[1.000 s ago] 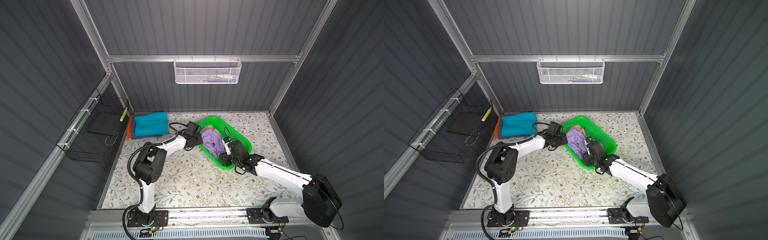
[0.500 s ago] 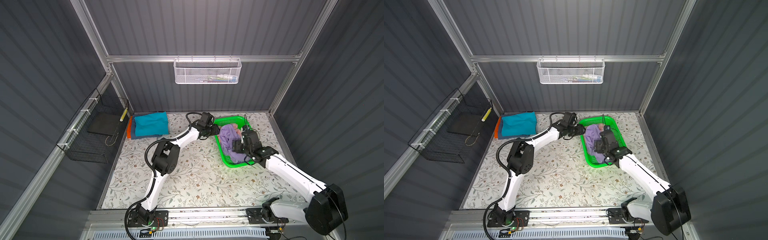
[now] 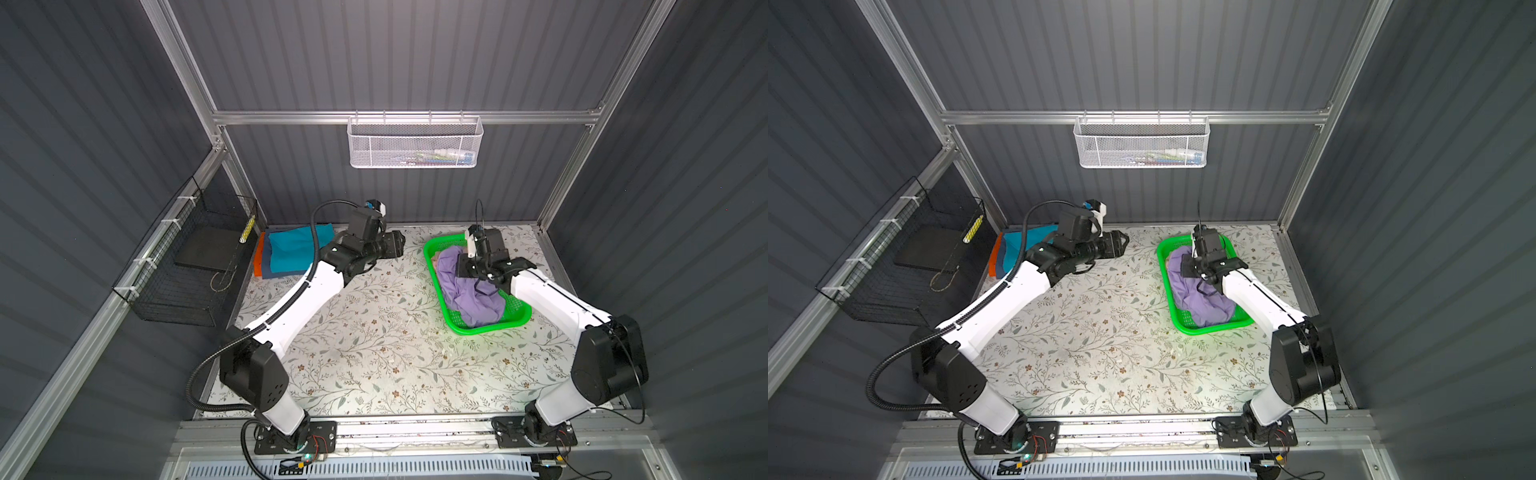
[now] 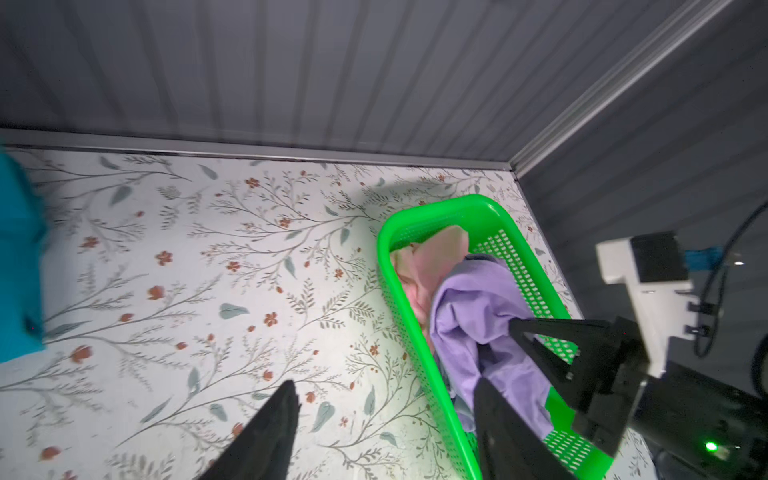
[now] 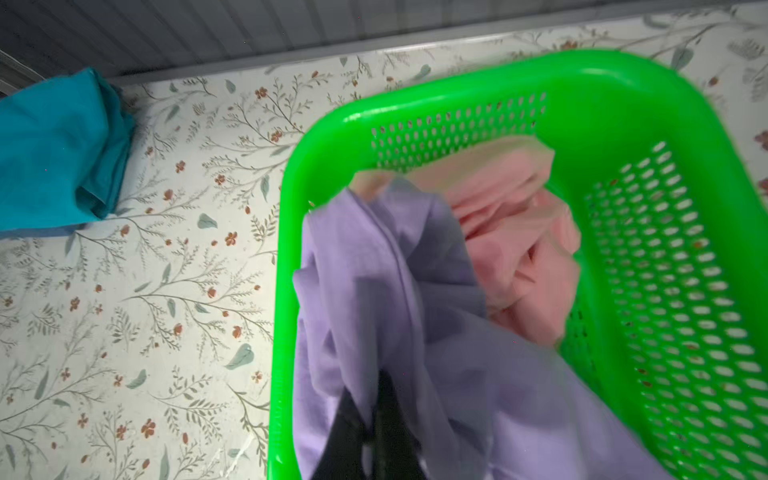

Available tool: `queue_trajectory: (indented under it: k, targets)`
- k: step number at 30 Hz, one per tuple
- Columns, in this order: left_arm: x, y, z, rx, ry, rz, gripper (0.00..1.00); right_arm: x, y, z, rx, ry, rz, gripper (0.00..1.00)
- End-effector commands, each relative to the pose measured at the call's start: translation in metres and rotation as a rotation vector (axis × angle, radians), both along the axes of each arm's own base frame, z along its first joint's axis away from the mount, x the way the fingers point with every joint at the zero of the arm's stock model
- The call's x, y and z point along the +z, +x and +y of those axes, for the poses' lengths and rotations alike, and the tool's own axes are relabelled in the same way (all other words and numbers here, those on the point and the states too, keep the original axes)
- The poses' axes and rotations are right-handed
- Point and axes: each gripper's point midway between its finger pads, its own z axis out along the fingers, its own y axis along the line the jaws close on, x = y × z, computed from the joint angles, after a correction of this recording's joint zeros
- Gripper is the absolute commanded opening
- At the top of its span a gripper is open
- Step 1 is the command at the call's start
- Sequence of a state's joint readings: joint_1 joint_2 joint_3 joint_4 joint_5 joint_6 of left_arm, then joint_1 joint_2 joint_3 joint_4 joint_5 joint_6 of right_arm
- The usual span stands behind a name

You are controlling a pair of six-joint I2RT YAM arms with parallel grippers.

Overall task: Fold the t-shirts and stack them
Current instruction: 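Grasp the lavender t-shirt with the right gripper and lift it out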

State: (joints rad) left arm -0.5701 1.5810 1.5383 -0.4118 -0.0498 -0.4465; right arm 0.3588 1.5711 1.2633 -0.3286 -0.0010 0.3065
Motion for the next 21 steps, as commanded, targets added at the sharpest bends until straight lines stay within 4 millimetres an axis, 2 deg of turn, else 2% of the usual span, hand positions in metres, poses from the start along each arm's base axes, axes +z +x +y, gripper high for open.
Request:
queue_trajectory:
  k: [1,4,7,9,10,11,13,15,17,19,21]
  targets:
    - [-0.001,-0.008,0.034,0.091,0.100,-0.023,0.74,0.092,0.001,0.012,0.052,0.035,-0.196,0.00]
    - [0.017,-0.014,0.051,0.149,0.096,-0.080,0.81,0.156,-0.009,0.023,0.090,0.036,-0.336,0.00]
    - [0.033,-0.019,0.069,0.220,0.094,-0.138,0.93,0.219,-0.031,0.048,0.175,0.058,-0.480,0.00]
    - [0.045,-0.021,0.077,0.253,0.092,-0.170,0.96,0.247,-0.048,0.071,0.254,0.068,-0.553,0.00]
    - [0.034,-0.023,0.083,0.268,0.117,-0.157,0.98,0.260,-0.060,0.086,0.306,0.075,-0.588,0.00]
    - [0.037,-0.024,0.088,0.285,0.125,-0.167,0.99,0.271,-0.071,0.101,0.359,0.089,-0.613,0.00]
    - [0.042,-0.026,0.095,0.306,0.142,-0.186,0.99,0.283,-0.091,0.125,0.448,0.126,-0.637,0.00]
    - [0.046,-0.028,0.101,0.327,0.160,-0.193,1.00,0.286,-0.106,0.144,0.520,0.164,-0.638,0.00]
    - [0.047,-0.029,0.105,0.340,0.171,-0.195,1.00,0.275,-0.111,0.154,0.538,0.180,-0.604,0.00]
    - [0.046,-0.031,0.107,0.340,0.173,-0.193,1.00,0.252,-0.106,0.153,0.513,0.171,-0.552,0.00]
    - [0.043,-0.032,0.108,0.342,0.176,-0.188,1.00,0.212,-0.099,0.146,0.454,0.126,-0.475,0.00]
